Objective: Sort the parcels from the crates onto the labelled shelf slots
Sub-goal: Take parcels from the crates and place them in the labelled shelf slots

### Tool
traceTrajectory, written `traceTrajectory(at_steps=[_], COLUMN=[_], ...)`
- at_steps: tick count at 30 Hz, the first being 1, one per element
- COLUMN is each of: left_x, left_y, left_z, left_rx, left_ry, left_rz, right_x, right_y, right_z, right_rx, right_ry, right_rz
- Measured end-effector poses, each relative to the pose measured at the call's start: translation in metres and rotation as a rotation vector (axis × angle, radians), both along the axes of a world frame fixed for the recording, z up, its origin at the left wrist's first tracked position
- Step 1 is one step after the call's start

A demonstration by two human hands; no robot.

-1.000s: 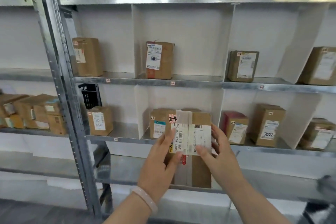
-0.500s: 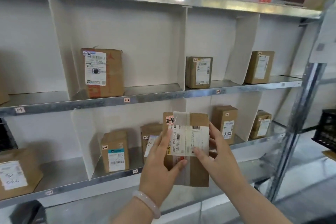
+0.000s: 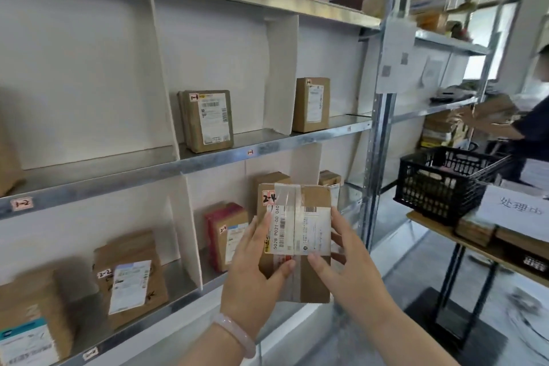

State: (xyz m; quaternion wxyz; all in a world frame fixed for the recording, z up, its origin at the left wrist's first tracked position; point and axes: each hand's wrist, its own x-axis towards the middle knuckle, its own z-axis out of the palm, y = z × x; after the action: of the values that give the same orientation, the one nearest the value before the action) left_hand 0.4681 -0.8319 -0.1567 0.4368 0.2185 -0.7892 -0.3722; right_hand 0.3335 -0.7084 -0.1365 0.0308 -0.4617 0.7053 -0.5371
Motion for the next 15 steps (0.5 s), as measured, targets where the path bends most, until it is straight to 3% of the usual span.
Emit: traceTrajectory(at_steps=[4, 15], left_x=[-0.079, -0.265], left_y=[0.010, 0.033], left_z=[-0.001, -0.001], left_rx=[-0.035, -0.057], left_ry=[0.030, 0.041], left_rz=[-0.012, -0.019], right_x=[-0.074, -0.259], right_y=[0.014, 0.061], right_z=[0.005, 0.004], right_rx=[0.036, 0.175], right_ry=[0.022, 0.306], right_rz=[-0.041, -0.117])
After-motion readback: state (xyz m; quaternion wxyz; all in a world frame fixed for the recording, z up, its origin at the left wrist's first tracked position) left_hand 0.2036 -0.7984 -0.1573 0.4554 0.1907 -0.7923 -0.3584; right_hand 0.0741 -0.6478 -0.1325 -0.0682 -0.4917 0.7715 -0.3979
